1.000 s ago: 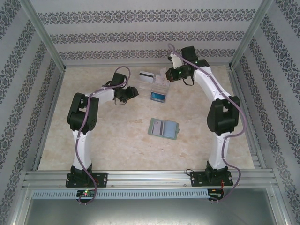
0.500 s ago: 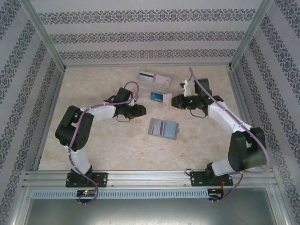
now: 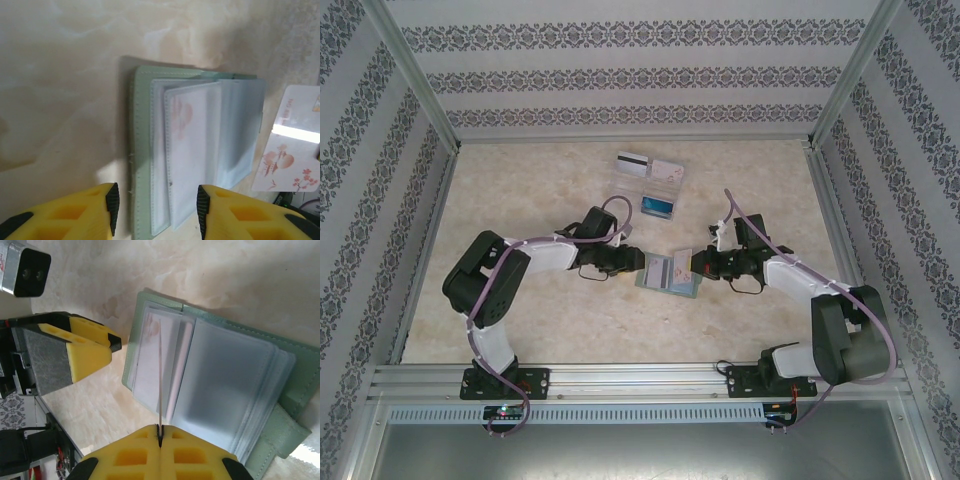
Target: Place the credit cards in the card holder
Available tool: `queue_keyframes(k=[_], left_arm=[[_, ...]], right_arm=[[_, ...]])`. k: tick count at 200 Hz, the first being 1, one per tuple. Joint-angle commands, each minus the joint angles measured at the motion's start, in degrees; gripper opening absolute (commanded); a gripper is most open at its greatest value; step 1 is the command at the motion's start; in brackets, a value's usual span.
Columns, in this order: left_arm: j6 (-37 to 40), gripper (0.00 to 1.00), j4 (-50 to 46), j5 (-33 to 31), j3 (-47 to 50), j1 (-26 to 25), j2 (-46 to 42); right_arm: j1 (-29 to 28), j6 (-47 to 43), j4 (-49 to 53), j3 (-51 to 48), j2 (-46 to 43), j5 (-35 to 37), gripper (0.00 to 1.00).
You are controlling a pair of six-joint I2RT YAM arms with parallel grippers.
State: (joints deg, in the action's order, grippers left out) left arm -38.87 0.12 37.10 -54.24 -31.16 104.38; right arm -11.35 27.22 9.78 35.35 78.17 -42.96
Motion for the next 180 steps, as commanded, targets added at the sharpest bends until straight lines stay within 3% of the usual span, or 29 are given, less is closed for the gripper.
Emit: queue_keyframes(k=[1, 97, 180], left_arm=[[-2.36, 0.45, 3.89, 1.34, -0.48, -0.62, 1.37], [-4.69, 0.42, 5.84, 1.57, 0.39, -1.37, 2.93], [-6.53, 0.38, 7.81, 1.13, 1.84, -2.99, 3.38]], right_arm=[[0.55, 0.07, -3.25, -0.68, 1.59, -1.04, 0.0], [0.35, 5.23, -12.84, -1.65, 8.89, -2.99, 0.0], [-0.26, 10.16, -15.58, -5.18, 8.06, -2.45, 0.0]])
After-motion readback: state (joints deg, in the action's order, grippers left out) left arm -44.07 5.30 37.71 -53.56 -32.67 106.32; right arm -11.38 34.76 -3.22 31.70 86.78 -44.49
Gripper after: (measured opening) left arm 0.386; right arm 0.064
